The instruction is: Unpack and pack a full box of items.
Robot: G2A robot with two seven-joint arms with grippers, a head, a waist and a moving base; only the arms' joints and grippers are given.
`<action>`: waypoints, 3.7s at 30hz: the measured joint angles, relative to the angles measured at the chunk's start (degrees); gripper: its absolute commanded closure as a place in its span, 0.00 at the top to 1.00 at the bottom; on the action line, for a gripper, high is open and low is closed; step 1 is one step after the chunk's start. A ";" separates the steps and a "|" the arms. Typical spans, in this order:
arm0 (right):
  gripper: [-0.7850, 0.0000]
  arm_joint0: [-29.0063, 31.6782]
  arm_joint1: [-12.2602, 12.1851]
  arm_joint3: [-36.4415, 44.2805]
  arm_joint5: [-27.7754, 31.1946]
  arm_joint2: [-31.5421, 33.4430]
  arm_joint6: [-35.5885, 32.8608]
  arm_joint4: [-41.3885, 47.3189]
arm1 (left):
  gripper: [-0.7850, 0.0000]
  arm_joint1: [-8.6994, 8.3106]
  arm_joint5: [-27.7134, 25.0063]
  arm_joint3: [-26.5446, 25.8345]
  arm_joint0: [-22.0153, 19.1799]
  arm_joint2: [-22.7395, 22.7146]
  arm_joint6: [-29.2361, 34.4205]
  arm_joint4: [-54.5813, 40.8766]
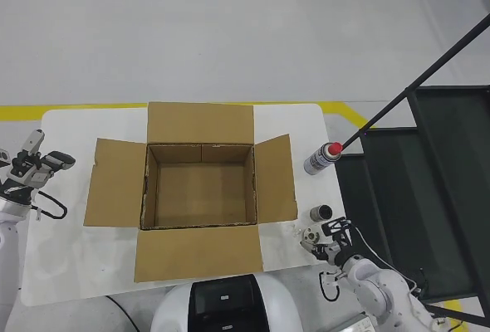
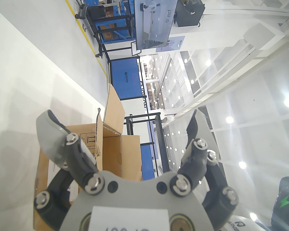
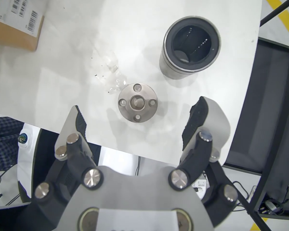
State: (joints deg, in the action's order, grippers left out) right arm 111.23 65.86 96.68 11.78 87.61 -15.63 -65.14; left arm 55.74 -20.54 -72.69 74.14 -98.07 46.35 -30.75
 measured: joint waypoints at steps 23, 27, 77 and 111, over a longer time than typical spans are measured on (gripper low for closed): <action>0.29 -5.33 0.59 -6.50 -5.54 -4.93 -1.26 -4.86 | 1.00 0.00 0.00 0.00 0.00 0.00 0.00 0.00; 0.02 -5.50 0.66 -6.27 -6.17 -5.35 -0.87 -5.39 | 1.00 0.00 0.00 0.00 0.00 0.00 0.00 0.00; 0.00 -9.49 0.06 37.97 -0.89 -12.44 -20.61 -19.55 | 1.00 0.00 0.00 0.00 0.00 0.00 0.00 0.00; 0.00 -26.45 0.32 30.15 18.21 -18.68 -31.54 -9.97 | 1.00 0.00 0.00 0.00 0.00 0.00 0.00 0.00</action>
State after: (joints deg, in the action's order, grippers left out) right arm 84.77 66.17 126.82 29.99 68.92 -47.17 -75.11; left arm 55.74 -20.54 -72.69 74.14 -98.07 46.35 -30.75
